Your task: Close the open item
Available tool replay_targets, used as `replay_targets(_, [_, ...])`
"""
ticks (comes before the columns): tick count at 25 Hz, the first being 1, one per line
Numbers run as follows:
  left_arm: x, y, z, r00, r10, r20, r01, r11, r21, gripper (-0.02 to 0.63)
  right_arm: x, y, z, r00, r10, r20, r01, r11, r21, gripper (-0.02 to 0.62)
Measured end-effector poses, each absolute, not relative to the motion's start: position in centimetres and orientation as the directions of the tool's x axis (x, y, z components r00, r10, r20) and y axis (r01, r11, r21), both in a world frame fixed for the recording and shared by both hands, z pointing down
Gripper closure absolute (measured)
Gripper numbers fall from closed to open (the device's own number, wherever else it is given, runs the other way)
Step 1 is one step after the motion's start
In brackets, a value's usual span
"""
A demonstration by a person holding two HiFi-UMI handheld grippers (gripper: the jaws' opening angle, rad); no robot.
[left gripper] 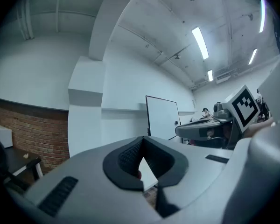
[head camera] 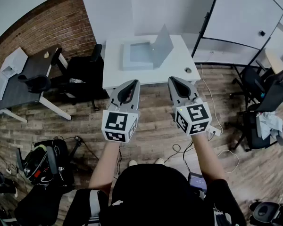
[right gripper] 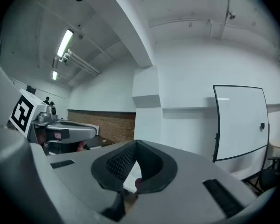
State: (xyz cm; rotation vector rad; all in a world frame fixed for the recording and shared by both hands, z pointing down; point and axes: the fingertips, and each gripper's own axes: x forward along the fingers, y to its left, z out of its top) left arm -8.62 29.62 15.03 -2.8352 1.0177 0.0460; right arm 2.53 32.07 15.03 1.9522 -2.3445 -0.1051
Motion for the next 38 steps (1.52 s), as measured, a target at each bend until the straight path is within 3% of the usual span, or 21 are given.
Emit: replay_targets(38, [-1.8, 31.8, 18.0, 0.722, -0.692, -0.016, -0.692, -0.72, -0.052, 0.597, 9.4, 33.7, 17.8, -0.296, -0.955, 0.029, -0.955, 0.297, 0.012, 0.555])
